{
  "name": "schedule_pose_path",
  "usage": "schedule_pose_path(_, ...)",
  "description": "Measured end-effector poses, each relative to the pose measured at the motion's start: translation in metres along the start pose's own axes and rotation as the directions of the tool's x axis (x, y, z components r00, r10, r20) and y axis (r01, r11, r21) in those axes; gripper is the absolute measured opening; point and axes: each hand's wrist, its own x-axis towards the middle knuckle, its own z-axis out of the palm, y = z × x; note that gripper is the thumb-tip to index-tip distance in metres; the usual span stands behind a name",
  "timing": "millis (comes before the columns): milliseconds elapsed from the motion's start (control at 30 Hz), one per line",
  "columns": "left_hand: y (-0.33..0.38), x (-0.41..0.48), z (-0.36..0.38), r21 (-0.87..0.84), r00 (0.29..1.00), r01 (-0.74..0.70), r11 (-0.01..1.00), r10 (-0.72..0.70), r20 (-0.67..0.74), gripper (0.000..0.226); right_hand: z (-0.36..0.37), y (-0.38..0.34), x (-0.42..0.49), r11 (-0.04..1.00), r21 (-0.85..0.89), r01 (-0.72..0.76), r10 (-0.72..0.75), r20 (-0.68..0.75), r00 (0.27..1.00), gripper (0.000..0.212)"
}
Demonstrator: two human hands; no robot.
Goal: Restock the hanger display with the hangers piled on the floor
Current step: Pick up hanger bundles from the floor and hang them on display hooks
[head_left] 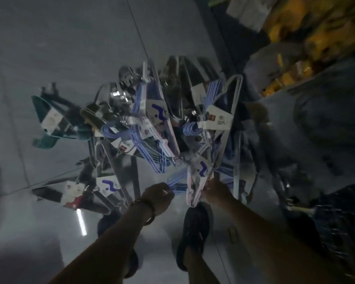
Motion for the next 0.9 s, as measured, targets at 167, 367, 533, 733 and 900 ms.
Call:
schedule_pose_path(167, 0.005, 0.109, 0.039, -0.215, 0.996, 0.084, 0.973, -0.077, 0.041, 0.046, 0.052, 0.016, 0.087, 0.926, 0.366, -0.097, 0.119, -0.038, 0.992, 0.078)
schedule_pose_path(367, 0.018, 0.164, 0.075, -0.658, 0.994, 0.109, 0.745, -0.083, 0.07, 0.062, 0.059, 0.014, 0.128, 0.597, 0.801, -0.044, 0.206, -0.101, 0.973, 0.049)
schedule_pose_path(533, 0.016, 0.165, 0.103, -0.702, 0.998, 0.025, 0.711, -0.055, -0.02, 0.075, 0.062, 0.02, 0.114, 0.507, 0.856, 0.105, 0.141, -0.202, 0.969, 0.028)
schedule_pose_path(733, 0.044, 0.09, 0.086, -0.718, 0.976, -0.021, 0.696, -0.143, -0.167, 0.036, 0.061, 0.018, 0.058, 0.468, 0.879, 0.095, 0.143, -0.181, 0.973, 0.042)
schedule_pose_path(900, 0.036, 0.051, 0.076, -0.781, 0.967, 0.047, 0.622, -0.224, -0.12, 0.041, 0.041, 0.018, 0.018, 0.38, 0.918, -0.112, 0.082, 0.088, 0.993, 0.052)
